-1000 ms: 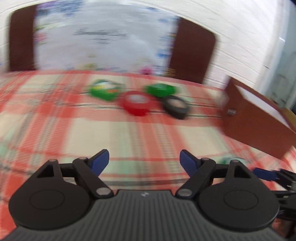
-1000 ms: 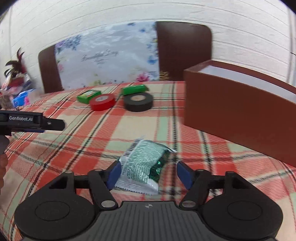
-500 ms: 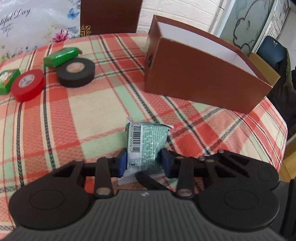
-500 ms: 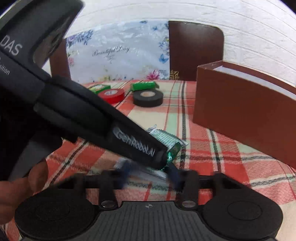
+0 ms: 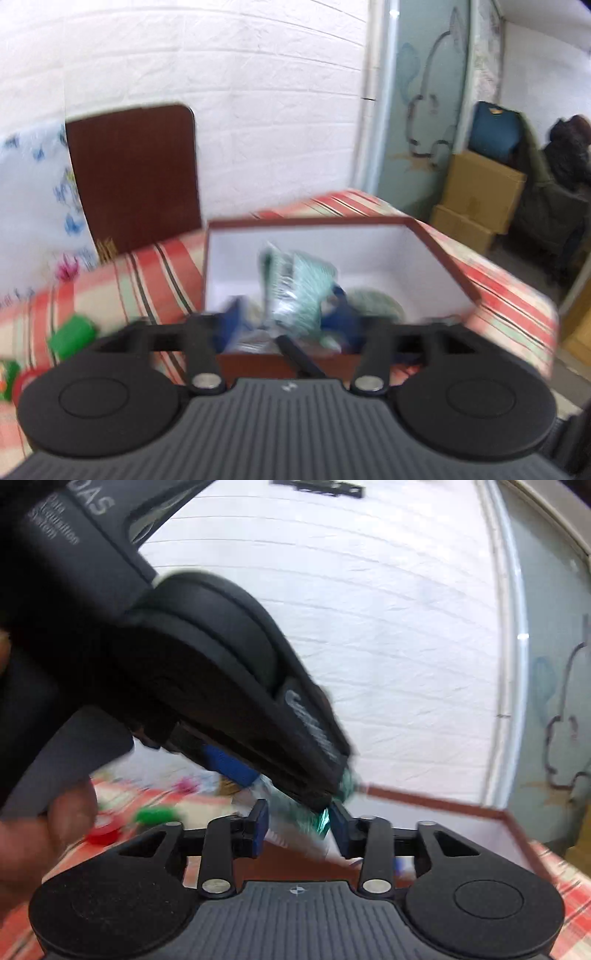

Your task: Organize objects

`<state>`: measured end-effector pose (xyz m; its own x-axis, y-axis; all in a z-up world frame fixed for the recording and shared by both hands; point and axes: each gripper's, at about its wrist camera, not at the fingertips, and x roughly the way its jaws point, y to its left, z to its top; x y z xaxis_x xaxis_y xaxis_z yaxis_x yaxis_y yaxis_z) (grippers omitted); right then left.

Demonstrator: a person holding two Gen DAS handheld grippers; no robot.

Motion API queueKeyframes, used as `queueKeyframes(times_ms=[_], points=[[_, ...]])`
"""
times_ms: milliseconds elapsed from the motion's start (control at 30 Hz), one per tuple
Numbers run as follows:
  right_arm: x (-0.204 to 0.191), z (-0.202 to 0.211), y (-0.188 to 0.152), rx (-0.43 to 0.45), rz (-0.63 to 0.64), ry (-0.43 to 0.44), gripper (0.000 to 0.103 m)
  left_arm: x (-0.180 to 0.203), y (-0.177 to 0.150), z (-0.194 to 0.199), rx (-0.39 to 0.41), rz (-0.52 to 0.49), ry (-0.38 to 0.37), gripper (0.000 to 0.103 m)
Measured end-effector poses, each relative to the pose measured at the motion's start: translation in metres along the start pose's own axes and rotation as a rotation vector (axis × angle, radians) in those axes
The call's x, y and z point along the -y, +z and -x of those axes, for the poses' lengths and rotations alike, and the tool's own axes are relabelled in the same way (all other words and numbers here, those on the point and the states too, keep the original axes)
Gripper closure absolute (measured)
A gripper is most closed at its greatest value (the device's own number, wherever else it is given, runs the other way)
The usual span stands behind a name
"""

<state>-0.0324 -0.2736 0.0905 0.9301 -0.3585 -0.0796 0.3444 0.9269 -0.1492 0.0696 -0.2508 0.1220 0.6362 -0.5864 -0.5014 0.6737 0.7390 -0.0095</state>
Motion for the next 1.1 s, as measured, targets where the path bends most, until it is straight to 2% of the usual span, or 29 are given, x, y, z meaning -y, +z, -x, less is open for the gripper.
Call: queueKeyframes(times_ms=[33,67,133,167,233,333,533,733,1100], points=[[0.002,-0.015,-0.003,-0.02,0.029,-0.061,0.029,0.003,0.002,-0.005,0.019,-0.006,0.046,0.01],[0.005,-0.026,-0.006,-0.051,0.044,-0.107,0.023,0.004,0.003,-0.012,0.019,-0.012,0.092,0.01],[0.015,-0.029,-0.008,-0.072,0.007,-0.122,0.029,0.003,0.002,-0.015,-0.005,0.0,0.136,0.012],[0.02,-0.023,-0.009,-0.057,-0.027,-0.115,0.028,0.0,-0.002,-0.012,0.005,0.011,0.128,0.012],[0.023,-0.009,-0.011,-0.035,-0.057,-0.11,0.019,0.0,-0.006,-0.003,0.025,-0.005,0.149,0.011],[0.018,0.012,-0.019,-0.026,-0.069,-0.112,0.019,-0.003,-0.014,0.008,0.027,-0.017,0.173,0.011],[0.008,0.051,-0.031,-0.098,-0.157,-0.066,0.016,-0.006,-0.037,0.027,-0.016,-0.004,0.214,0.011],[-0.009,0.054,-0.028,-0.149,-0.153,-0.037,0.016,-0.011,-0.058,0.036,-0.073,0.008,0.243,0.011],[0.006,0.06,-0.016,-0.163,-0.221,-0.059,0.015,-0.036,-0.076,0.057,-0.075,0.087,0.272,0.011]])
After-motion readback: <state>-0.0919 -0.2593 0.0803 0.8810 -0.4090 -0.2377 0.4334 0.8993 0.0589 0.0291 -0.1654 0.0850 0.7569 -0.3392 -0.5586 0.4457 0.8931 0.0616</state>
